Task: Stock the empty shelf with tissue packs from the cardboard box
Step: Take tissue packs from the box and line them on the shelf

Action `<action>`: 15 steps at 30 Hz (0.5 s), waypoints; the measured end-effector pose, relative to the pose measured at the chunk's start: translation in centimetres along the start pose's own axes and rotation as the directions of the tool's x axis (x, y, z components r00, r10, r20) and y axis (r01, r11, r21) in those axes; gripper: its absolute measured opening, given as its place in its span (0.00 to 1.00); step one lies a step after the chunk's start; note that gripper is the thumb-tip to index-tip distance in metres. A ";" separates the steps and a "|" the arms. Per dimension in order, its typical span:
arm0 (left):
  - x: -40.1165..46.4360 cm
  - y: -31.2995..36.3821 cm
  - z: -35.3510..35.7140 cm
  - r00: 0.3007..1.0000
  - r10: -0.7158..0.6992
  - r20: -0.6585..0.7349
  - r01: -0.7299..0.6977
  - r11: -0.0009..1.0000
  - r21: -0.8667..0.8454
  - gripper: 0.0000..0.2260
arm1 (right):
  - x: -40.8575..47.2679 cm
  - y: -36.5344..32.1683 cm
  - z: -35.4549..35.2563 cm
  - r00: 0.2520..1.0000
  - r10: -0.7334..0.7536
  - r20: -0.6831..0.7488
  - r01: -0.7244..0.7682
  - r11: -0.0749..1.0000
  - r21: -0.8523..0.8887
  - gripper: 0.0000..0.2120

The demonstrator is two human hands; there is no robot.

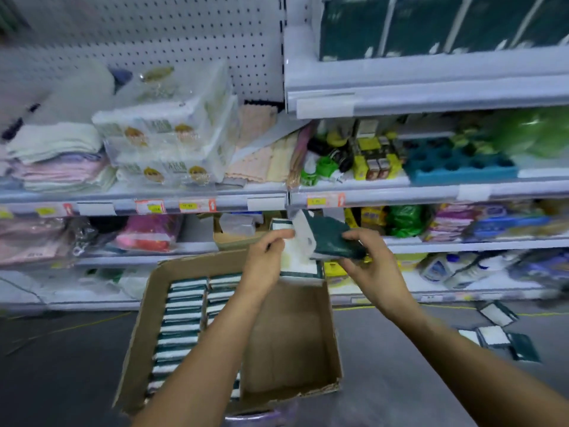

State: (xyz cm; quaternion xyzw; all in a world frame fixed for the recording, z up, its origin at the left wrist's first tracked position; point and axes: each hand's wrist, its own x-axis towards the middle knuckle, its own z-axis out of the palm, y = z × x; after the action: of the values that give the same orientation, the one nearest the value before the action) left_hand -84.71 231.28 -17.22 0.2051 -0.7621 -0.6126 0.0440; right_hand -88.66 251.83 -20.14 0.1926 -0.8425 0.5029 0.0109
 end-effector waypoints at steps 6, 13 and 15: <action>-3.1 7.9 9.0 0.988 0.095 0.117 -0.083 0.991 -0.107 0.06 | -0.9 -0.8 -11.2 0.992 -0.080 -0.093 0.086 0.994 0.064 0.28; -5.9 14.7 21.9 0.953 0.197 0.231 -0.163 0.974 -0.156 0.08 | -1.3 2.0 -26.4 0.929 0.365 -0.065 -0.276 0.796 0.538 0.18; -6.4 16.2 25.1 0.949 0.211 0.234 -0.177 0.972 -0.158 0.07 | -1.3 2.7 -30.2 0.928 0.364 -0.076 -0.250 0.763 0.595 0.15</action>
State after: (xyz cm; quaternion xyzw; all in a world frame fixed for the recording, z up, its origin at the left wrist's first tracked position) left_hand -91.09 259.24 -6.74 0.0472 -0.7349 -0.6761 0.0218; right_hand -93.63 279.10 -7.79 -0.0026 -0.6659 0.7443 -0.0515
